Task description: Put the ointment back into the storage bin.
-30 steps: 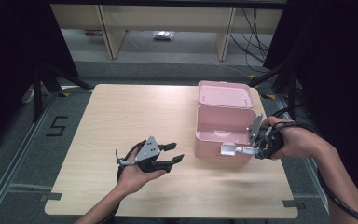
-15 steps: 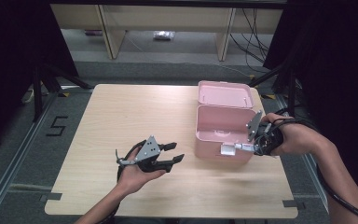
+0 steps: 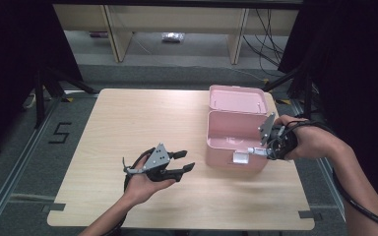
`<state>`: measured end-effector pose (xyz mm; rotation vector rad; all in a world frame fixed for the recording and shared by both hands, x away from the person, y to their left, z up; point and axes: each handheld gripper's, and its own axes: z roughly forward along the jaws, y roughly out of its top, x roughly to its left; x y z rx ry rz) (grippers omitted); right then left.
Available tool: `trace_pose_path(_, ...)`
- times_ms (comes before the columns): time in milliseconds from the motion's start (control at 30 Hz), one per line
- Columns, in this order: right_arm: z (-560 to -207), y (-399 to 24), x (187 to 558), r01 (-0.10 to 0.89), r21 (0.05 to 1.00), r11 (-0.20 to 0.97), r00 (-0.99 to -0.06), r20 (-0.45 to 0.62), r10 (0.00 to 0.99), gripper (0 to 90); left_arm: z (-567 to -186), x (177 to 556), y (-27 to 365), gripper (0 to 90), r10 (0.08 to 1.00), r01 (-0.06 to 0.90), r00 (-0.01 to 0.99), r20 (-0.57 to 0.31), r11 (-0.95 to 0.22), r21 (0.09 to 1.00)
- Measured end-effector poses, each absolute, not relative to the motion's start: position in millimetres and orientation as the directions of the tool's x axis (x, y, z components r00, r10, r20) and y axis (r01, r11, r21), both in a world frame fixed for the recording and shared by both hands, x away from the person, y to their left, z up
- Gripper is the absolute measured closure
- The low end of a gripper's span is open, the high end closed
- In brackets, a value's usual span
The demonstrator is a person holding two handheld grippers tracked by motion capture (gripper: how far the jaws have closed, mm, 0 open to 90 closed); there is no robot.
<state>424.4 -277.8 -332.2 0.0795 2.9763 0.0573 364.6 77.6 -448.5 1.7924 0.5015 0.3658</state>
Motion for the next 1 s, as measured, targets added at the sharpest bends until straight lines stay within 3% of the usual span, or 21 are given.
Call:
trace_pose_path(200,-331,-277,424,0.105,0.033,0.994,-0.980,-0.164,0.109,71.4,-448,364,78,49.3,0.512,0.145,0.859,-0.007,-0.230,0.962)
trace_pose_path(233,-331,-276,427,0.062,0.036,0.997,-0.984,-0.165,0.067,71.4,-448,364,78,49.3,0.512,0.146,0.859,-0.007,-0.230,0.962)
trace_pose_path(300,-330,-276,425,0.100,0.026,0.995,-0.981,-0.167,0.103,71.4,-448,364,78,49.3,0.512,0.146,0.859,-0.007,-0.230,0.962)
trace_pose_path(433,-330,-274,430,0.057,0.040,0.998,-0.983,-0.174,0.063,71.4,-448,365,77,49.3,0.510,0.146,0.860,-0.008,-0.230,0.962)
trace_pose_path(467,-329,-274,428,0.093,0.024,0.995,-0.981,-0.167,0.096,71.4,-448,365,77,49.3,0.510,0.145,0.860,-0.007,-0.231,0.962)
trace_pose_path(700,-329,-271,434,0.038,0.041,0.998,-0.982,-0.182,0.045,71.4,-448,365,78,49.3,0.511,0.144,0.859,-0.005,-0.233,0.962)
trace_pose_path(767,-329,-271,432,0.077,0.028,0.997,-0.982,-0.173,0.081,71.4,-448,365,78,49.3,0.510,0.144,0.860,-0.005,-0.232,0.962)
trace_pose_path(800,-330,-270,437,0.006,0.046,0.999,-0.983,-0.182,0.015,71.4,-448,365,78,49.3,0.510,0.143,0.860,-0.005,-0.232,0.962)
trace_pose_path(833,-329,-270,438,-0.004,0.042,0.999,-0.983,-0.181,0.003,71.4,-448,365,78,49.3,0.510,0.143,0.860,-0.004,-0.232,0.962)
trace_pose_path(900,-329,-270,435,0.058,0.031,0.998,-0.982,-0.179,0.063,71.4,-448,365,78,49.3,0.510,0.143,0.860,-0.005,-0.232,0.962)
trace_pose_path(1000,-328,-268,439,0.030,0.033,0.999,-0.983,-0.179,0.036,71.4,-448,365,78,49.3,0.510,0.143,0.860,-0.004,-0.233,0.962)
